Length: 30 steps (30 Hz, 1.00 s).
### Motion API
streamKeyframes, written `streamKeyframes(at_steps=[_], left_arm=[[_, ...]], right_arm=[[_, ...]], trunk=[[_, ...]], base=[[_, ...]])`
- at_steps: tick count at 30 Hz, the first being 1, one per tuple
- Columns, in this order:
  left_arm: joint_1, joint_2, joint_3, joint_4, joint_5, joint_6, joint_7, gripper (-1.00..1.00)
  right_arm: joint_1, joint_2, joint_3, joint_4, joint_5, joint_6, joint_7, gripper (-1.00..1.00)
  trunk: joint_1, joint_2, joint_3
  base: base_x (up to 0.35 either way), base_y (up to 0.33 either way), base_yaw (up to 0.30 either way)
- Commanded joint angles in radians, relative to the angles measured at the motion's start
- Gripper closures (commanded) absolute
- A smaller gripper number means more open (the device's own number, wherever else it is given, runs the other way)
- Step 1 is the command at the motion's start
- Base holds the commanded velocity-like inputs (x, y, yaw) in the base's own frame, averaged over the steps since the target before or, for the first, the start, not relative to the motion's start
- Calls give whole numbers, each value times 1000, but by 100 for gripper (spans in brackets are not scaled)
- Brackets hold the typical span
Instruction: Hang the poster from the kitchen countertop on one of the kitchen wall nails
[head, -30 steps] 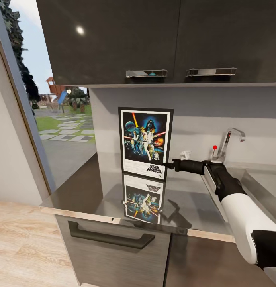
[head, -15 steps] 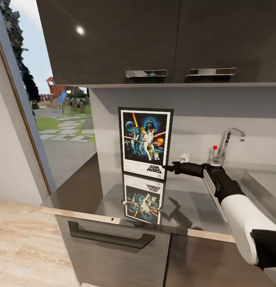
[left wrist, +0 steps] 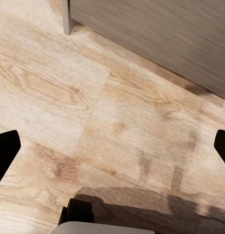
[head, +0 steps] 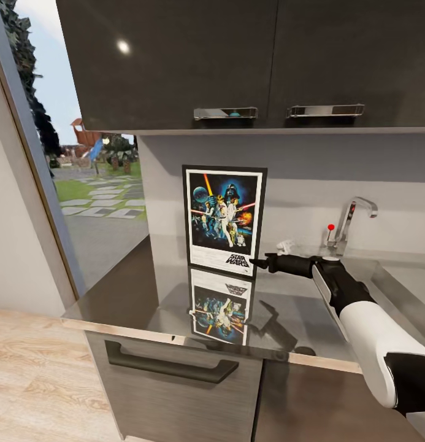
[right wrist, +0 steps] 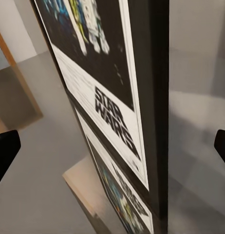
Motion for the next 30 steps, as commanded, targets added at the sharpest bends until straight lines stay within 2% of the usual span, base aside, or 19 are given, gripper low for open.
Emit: streamKeyframes(at_steps=[1, 11, 30], left_arm=[[0, 0, 4, -1, 1, -1, -6, -100], [0, 0, 4, -1, 1, -1, -6, -100], [0, 0, 4, -1, 1, 0, -6, -100]], right_arm=[[0, 0, -2, -1, 1, 7, 4, -100], [-1, 0, -3, 0, -1, 4, 27, -100], [-1, 0, -3, 0, -2, 3, 31, -100]], trunk=[[0, -1, -1], [0, -1, -1], [0, -1, -1]], base=[[0, 0, 0], [0, 0, 0], [0, 0, 24]])
